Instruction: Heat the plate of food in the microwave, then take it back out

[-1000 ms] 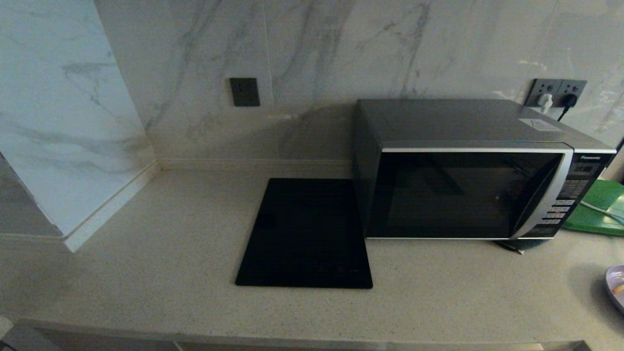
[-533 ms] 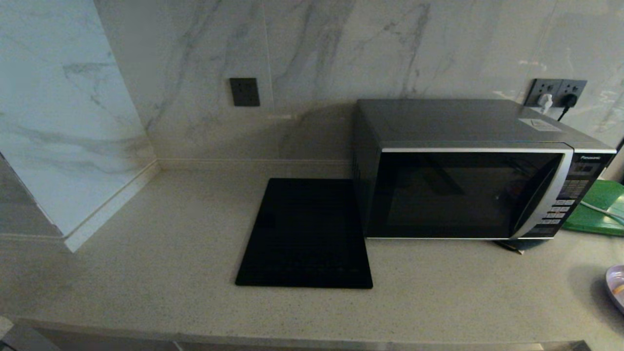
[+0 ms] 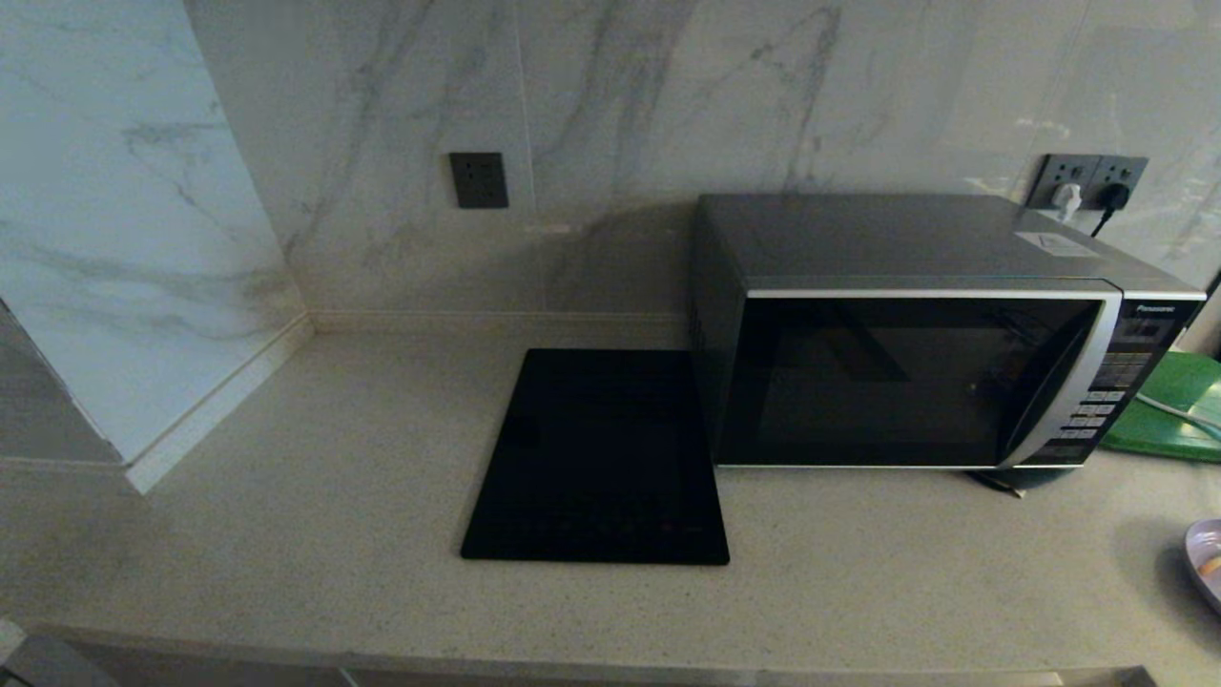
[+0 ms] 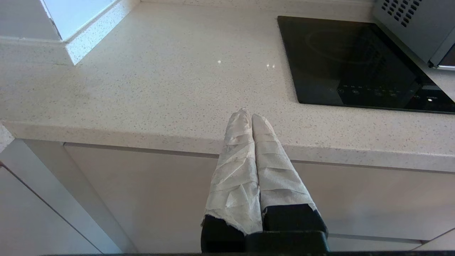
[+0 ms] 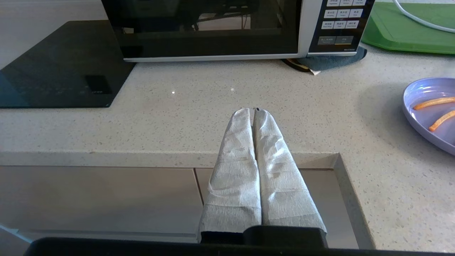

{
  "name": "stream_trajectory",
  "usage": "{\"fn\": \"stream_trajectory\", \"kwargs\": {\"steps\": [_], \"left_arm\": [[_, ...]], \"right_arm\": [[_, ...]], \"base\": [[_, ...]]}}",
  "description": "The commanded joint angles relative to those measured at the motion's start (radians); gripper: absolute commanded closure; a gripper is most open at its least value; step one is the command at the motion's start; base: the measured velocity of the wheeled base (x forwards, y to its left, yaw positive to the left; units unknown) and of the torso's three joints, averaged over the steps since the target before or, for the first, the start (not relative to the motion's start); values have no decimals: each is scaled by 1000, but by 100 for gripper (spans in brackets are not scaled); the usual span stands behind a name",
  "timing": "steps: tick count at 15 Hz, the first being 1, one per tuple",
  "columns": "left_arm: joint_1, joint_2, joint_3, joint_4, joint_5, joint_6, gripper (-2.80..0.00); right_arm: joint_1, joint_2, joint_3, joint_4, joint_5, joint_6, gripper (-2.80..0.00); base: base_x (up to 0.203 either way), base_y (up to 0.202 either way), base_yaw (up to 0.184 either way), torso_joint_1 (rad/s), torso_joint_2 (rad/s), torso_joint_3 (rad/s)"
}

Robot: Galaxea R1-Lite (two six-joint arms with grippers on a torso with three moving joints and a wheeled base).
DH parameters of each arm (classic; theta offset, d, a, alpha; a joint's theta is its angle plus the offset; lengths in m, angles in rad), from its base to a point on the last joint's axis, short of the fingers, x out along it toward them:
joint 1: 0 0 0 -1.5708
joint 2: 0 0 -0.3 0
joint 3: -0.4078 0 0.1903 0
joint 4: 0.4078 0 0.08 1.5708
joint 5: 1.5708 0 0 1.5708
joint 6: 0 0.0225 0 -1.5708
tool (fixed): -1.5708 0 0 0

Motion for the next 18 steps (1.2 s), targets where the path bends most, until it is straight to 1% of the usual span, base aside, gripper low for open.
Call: {"fn": "stream_trajectory", "kwargs": {"steps": [1,18], "left_arm": [[-1,1,0,0,0,0,0],[0,1,0,0,0,0,0]], "right_arm": [[1,1,2,0,0,1,0],[1,1,2,0,0,1,0]], "base": [[0,0,0,0,0,0],[0,0,0,0,0,0]]}}
